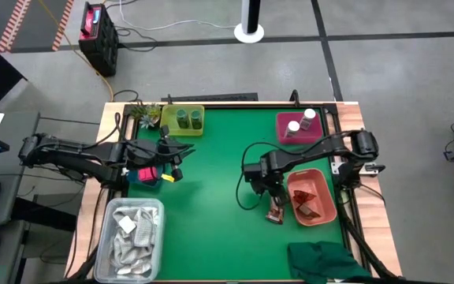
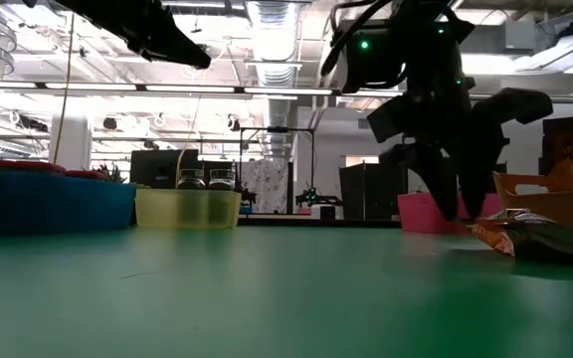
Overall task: Sort spices by type
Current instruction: Put the orange seasoning pack into the orange bin
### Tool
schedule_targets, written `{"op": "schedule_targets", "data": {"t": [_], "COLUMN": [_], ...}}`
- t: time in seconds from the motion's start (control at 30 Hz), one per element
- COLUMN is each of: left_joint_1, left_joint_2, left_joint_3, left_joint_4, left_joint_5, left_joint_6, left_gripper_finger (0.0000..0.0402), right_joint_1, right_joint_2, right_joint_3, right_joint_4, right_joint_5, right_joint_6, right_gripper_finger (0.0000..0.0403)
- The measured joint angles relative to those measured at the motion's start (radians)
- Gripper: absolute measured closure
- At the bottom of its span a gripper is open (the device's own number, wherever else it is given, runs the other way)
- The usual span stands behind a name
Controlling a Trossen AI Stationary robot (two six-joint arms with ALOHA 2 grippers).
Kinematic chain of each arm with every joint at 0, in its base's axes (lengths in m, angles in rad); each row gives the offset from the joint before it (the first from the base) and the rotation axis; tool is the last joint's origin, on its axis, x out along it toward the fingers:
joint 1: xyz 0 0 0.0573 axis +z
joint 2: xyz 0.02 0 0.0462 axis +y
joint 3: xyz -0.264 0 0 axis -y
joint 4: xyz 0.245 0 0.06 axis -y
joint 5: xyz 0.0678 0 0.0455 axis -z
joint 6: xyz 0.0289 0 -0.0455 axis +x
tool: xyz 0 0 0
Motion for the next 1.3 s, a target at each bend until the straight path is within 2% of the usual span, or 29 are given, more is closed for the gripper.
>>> {"op": "schedule_targets", "data": {"t": [0.17, 0.33, 0.67, 0.8, 1.3], "left_joint_1": [0.0, 0.0, 0.0, 0.0, 0.0], "left_joint_2": [0.0, 0.0, 0.0, 0.0, 0.0], "left_joint_3": [0.0, 0.0, 0.0, 0.0, 0.0], "left_joint_4": [-0.001, -0.004, -0.01, -0.019, -0.048], "left_joint_5": [0.0, 0.0, 0.0, 0.0, 0.0], "left_joint_6": [0.001, 0.008, 0.009, 0.009, 0.032], "left_gripper_finger": [0.0346, 0.0346, 0.0346, 0.0346, 0.0346], "right_joint_1": [-0.02, -0.024, -0.028, -0.051, -0.082], "right_joint_2": [-0.006, -0.003, -0.002, -0.001, -0.001], "right_joint_3": [0.005, 0.007, 0.007, 0.007, 0.007], "right_joint_4": [-0.001, 0.029, 0.04, 0.056, 0.058], "right_joint_5": [-0.011, -0.082, -0.084, -0.119, -0.184], "right_joint_6": [-0.019, -0.06, -0.153, -0.172, -0.191], "right_gripper_finger": [0.0249, 0.0256, 0.0276, 0.0284, 0.0285]}}
